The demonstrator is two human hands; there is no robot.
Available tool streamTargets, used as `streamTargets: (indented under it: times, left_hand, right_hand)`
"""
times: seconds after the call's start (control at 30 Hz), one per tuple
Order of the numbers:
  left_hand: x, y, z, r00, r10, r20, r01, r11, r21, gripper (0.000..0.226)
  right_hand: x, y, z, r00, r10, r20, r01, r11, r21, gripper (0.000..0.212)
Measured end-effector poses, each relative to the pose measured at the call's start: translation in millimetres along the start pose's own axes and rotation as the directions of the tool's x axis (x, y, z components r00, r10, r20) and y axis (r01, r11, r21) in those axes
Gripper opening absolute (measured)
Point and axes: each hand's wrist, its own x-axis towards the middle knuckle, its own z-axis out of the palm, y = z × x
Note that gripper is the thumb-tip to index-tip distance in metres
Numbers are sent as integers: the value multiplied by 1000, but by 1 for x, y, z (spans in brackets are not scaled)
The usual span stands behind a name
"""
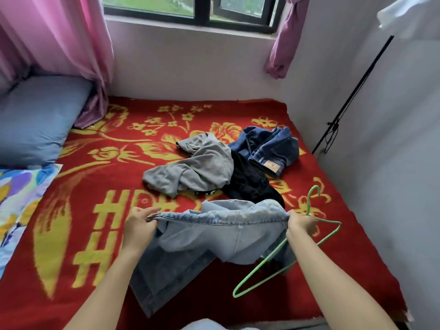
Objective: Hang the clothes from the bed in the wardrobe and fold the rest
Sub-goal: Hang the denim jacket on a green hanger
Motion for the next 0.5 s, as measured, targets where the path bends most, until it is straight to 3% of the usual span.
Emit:
streamTargets:
  times: [0.07, 0.13, 0.2, 0.23, 0.3, 0.33, 0.4, 0.47, 0.5]
  left_hand:
    - [-6, 2, -2, 969, 227, -92, -218, 971, 101, 34]
    - [-11, 5, -3, 890, 434, -136, -394, 885, 246, 35]
    - [-15, 10, -3, 830, 529, -176, -457, 826, 329, 35]
    - [-17, 13, -3, 806, 554, -205, -471, 812, 343, 33]
    - [-20, 20, -3, 767, 586, -261, -489, 797, 354, 24]
    - [-22, 22, -3, 749, 602, -278, -496, 787, 367, 18]
    - [-25, 27, -5, 716, 635, -291, -509, 760, 405, 13]
    - [-28, 30, -8, 703, 646, -297, -519, 752, 406, 18]
    - [-29, 32, -9, 707, 637, -306, -516, 761, 393, 22]
  right_hand:
    - [0, 6, 3, 995, -55, 87, 53, 998, 20, 21]
    - [-4, 10, 2, 977, -109, 183, 110, 994, 3, 28]
    - [-10, 15, 1, 928, -255, 271, 297, 947, -126, 30]
    - [-15, 19, 1, 871, -356, 339, 438, 875, -207, 27]
    - [-29, 26, 5, 698, -479, 532, 661, 716, -223, 13]
    - [-35, 30, 9, 606, -480, 634, 725, 662, -192, 16]
    - [-45, 37, 21, 384, -437, 813, 844, 523, -118, 29]
    - [-52, 42, 35, 153, -335, 930, 938, 344, -31, 23]
    - [-55, 46, 39, 86, -253, 964, 959, 284, -11, 21]
